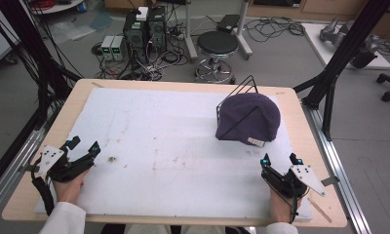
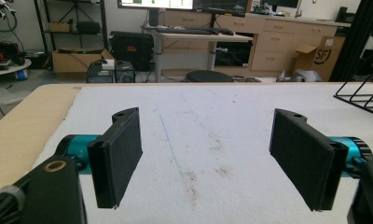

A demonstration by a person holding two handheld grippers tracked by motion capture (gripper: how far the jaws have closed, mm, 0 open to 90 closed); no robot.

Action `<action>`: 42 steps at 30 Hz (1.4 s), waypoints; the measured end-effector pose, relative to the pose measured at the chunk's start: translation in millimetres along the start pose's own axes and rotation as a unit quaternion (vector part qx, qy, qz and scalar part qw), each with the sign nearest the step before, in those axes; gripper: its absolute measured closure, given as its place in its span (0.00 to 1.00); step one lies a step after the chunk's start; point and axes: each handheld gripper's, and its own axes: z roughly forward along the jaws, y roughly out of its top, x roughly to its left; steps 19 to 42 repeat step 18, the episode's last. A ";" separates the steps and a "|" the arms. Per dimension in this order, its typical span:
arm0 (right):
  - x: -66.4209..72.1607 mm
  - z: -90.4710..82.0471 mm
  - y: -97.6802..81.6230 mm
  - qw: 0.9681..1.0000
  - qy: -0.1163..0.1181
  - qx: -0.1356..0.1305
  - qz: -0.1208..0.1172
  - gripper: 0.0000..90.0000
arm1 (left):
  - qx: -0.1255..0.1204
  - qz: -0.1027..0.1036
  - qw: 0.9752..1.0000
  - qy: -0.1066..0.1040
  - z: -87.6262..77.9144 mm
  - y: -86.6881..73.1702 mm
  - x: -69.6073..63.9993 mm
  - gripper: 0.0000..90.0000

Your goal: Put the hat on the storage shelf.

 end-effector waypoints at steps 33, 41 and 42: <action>-0.8 -0.4 0.1 1.000 0.010 0.000 0.001 0.13 | 0.002 0.000 1.000 -0.003 1.0 -0.4 0.2 0.28; -0.8 -0.4 0.1 1.000 0.010 0.000 0.001 0.13 | 0.002 0.000 1.000 -0.003 1.0 -0.4 0.2 0.28; -0.8 -0.4 0.1 1.000 0.010 0.000 0.001 0.13 | 0.002 0.000 1.000 -0.003 1.0 -0.4 0.2 0.28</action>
